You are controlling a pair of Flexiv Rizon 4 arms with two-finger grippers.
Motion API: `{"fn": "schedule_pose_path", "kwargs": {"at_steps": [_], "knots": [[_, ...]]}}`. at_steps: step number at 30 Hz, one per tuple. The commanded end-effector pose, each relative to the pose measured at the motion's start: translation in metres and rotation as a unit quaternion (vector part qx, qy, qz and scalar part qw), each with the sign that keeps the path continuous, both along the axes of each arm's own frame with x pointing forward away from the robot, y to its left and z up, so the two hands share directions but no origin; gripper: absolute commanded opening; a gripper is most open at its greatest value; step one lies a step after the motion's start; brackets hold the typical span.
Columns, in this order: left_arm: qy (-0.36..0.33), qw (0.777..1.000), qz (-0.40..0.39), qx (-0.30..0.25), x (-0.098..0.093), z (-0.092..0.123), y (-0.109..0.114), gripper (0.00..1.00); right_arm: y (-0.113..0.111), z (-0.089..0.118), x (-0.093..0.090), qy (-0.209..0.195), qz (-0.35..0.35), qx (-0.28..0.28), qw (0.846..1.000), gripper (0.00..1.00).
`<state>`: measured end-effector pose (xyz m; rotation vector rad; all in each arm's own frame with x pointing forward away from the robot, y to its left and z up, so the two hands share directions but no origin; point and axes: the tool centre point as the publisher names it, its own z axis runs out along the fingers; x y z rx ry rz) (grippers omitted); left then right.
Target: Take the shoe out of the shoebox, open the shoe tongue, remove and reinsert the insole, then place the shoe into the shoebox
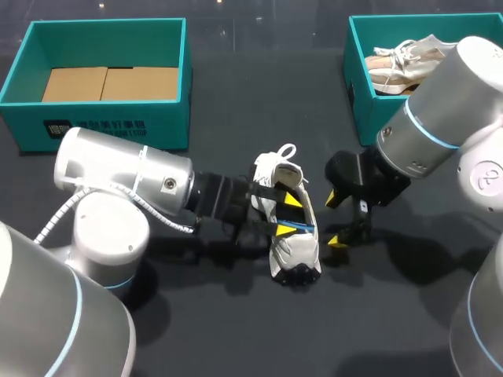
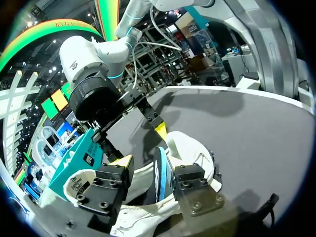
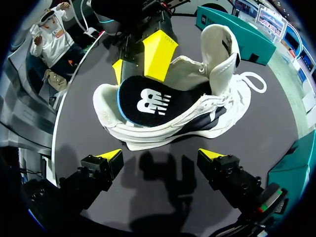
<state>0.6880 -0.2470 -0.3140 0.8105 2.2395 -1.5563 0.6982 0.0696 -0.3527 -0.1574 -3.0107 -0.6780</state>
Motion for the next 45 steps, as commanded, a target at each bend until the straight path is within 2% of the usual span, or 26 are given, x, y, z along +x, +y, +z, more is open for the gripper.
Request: {"fn": "schedule_pose_path", "kwargs": {"at_steps": [1, 7, 10, 30, 35, 42, 43, 44, 45], "knots": [[0.006, 0.999, -0.02, 0.024, 0.002, 0.008, 0.009, 0.42, -0.023, 0.017, -0.011, -0.007, -0.009, 0.003, 1.0, 1.0], [0.006, 0.997, -0.046, 0.067, 0.003, 0.008, 0.024, 0.43, -0.056, 0.032, -0.018, -0.008, -0.029, -0.007, 1.0, 1.0], [0.004, 0.995, -0.055, 0.088, 0.006, 0.011, 0.033, 0.44, -0.069, 0.033, -0.02, 0.007, -0.008, 0.0, 1.0, 1.0], [-0.029, 0.968, -0.166, 0.185, 0.036, 0.048, 0.075, 0.41, -0.069, 0.033, -0.02, 0.007, -0.008, 0.0, 1.0, 1.0], [-0.039, 0.959, -0.192, 0.206, 0.039, 0.053, 0.082, 0.4, -0.11, 0.045, -0.03, 0.005, -0.049, -0.013, 0.999, 1.0], [-0.045, 0.943, -0.234, 0.232, 0.046, 0.065, 0.085, 0.38, -0.148, 0.052, -0.042, 0.008, -0.096, -0.026, 0.995, 1.0], [-0.046, 0.941, -0.24, 0.235, 0.046, 0.066, 0.085, 0.36, -0.151, 0.052, -0.044, 0.008, -0.099, -0.02, 0.995, 1.0], [-0.047, 0.937, -0.249, 0.239, 0.047, 0.068, 0.085, 0.28, -0.151, 0.052, -0.044, 0.008, -0.099, -0.02, 0.995, 1.0], [-0.048, 0.934, -0.257, 0.242, 0.047, 0.069, 0.084, 0.04, -0.151, 0.052, -0.044, 0.008, -0.099, -0.02, 0.995, 1.0]]}}
